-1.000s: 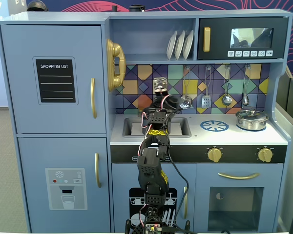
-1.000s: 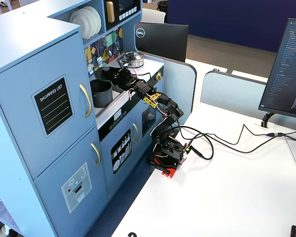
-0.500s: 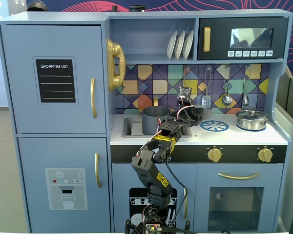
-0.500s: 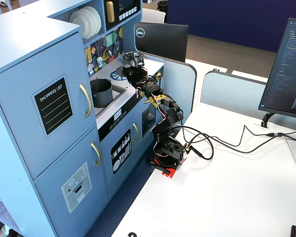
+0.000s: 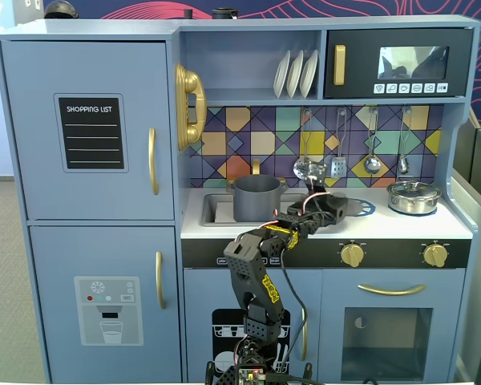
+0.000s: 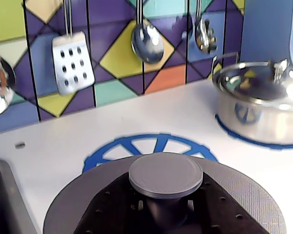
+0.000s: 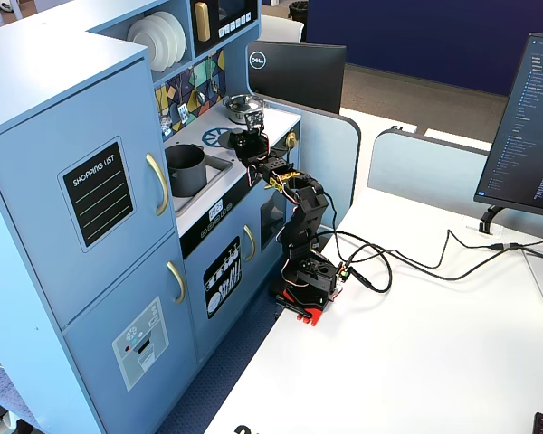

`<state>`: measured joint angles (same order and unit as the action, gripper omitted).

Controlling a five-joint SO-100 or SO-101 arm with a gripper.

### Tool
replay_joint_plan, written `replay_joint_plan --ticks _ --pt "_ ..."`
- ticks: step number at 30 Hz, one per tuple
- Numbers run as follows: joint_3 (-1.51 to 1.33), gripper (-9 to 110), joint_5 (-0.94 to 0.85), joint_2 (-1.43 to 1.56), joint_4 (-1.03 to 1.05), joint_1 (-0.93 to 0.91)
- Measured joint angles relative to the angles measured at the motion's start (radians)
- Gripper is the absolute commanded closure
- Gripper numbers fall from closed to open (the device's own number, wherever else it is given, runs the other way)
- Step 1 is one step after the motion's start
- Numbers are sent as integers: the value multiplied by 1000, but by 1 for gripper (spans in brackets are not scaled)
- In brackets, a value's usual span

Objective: Take off the lid from the gray recipient and place it on the counter

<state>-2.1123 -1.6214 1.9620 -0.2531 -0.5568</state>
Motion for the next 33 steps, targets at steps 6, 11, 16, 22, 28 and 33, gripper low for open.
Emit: replay_joint_plan --ticks 6,11,16,22,28,33 --pt "0 102 -15 -80 -55 0" --pt "0 102 -21 -150 -103 0" --pt "-17 101 -26 -167 -164 0" --pt "-52 72 -6 -155 -195 -25" --pt "-64 72 -5 -143 -210 -41" --pt "-64 74 -5 -137 -212 -41"
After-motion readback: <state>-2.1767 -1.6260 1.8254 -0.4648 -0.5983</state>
